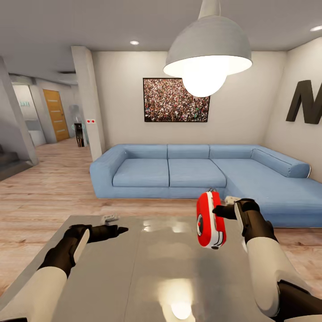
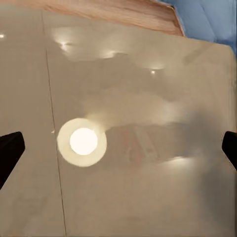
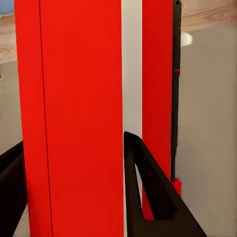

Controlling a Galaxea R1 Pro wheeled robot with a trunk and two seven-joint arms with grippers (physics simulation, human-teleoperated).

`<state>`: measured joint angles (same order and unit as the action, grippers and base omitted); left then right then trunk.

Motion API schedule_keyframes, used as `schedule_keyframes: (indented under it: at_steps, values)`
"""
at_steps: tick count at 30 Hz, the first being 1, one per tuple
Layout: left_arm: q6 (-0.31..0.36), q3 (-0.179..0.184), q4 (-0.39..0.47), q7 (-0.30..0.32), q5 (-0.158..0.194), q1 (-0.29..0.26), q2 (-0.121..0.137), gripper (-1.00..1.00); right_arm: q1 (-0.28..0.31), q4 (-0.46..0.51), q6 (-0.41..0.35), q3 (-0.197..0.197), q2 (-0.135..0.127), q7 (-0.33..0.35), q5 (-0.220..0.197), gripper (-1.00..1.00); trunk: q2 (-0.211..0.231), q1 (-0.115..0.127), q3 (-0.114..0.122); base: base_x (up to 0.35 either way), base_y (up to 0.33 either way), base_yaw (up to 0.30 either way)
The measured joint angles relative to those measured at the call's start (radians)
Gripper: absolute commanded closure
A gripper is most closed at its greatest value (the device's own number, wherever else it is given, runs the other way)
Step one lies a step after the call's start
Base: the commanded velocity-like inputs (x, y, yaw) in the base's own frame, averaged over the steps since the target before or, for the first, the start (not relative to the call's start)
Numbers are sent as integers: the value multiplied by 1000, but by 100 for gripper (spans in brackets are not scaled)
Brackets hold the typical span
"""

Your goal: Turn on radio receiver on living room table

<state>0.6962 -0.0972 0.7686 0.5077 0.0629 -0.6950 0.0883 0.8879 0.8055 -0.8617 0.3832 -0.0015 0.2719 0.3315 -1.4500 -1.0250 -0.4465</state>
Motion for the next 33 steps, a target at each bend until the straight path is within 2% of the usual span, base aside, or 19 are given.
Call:
schedule_keyframes:
  at_steps: [5, 11, 18, 19, 20, 21, 22, 23, 24, 25, 26, 27, 28, 29, 30, 32, 33]
  values:
    - [1, -1, 28, 1, 1, 0, -26, -100, 0, 6, 0, 1, -9, 28, -1, 100, 0, 0, 0, 0, 0, 0]
    - [6, 1, 62, 29, 2, 0, -49, -100, 0, 24, 1, 2, -42, 61, 19, 100, 0, 0, 0, 0, 0, 0]
    - [8, 2, 102, 68, 2, 0, -80, -100, 0, 62, -4, -6, -50, 100, 34, 100, 0, 0, 0, 0, 0, 0]
    - [10, 2, 199, 82, 6, 0, -87, -100, 0, 75, -3, -8, -50, 59, -54, 100, 0, 0, 0, 0, 0, 0]
    - [9, 3, 215, 84, 3, 0, -91, -100, 1, 102, -4, -8, -50, 97, -73, 100, 0, 0, 0, 0, 0, 0]
    - [9, 3, 229, 85, 2, 0, -98, -100, 0, 105, -4, -9, -51, 181, -62, 100, 0, 0, 0, 0, 0, 0]
    - [9, 3, 235, 86, 2, 0, -101, -100, 0, 106, -2, -10, -51, 285, -55, 100, 0, 0, 0, 0, 0, 0]
    - [9, 4, 241, 86, 2, 0, -105, -100, 0, 107, 6, -9, -52, 440, -40, 100, 0, 0, 0, 0, 0, 0]
    - [9, 4, 249, 87, 2, 0, -112, -100, 0, 110, -26, -10, -52, 532, -104, 100, 0, 0, 0, 0, 0, 0]
    - [9, 5, 253, 87, 2, 0, -115, -100, 0, 111, -28, -10, -54, 577, -115, 100, 0, 0, 0, 0, 0, 0]
    - [9, 5, 261, 87, 2, 0, -120, -100, 0, 112, -23, -11, -60, 554, -100, 100, 0, 0, 0, 0, 0, 0]
    - [10, 5, 265, 87, 2, 0, -123, -100, 0, 112, 11, -10, -64, 556, -36, 100, 0, 0, 0, 0, 0, 0]
    - [10, 6, 272, 88, 3, 0, -127, -100, 0, 114, 11, -11, -70, 583, -28, 100, 0, 0, 0, 0, 0, 0]
    - [9, 7, 275, 88, 2, 0, -129, -100, 0, 116, -9, -11, -72, 598, -75, 100, 0, 0, 0, 0, 0, 0]
    - [9, 12, 281, 88, 3, 0, -133, -100, 0, 117, -19, -12, -76, 620, -92, 100, 0, 0, 0, 0, 0, 0]
    - [10, 20, 286, 89, 3, 0, -135, -100, 0, 118, -1, -12, -79, 641, -60, 100, 0, 0, 0, 0, 0, 0]
    - [10, 29, 289, 93, 4, 0, -138, -100, 0, 121, -1, -12, -80, 660, -61, 100, 0, 0, 0, 0, 0, 0]
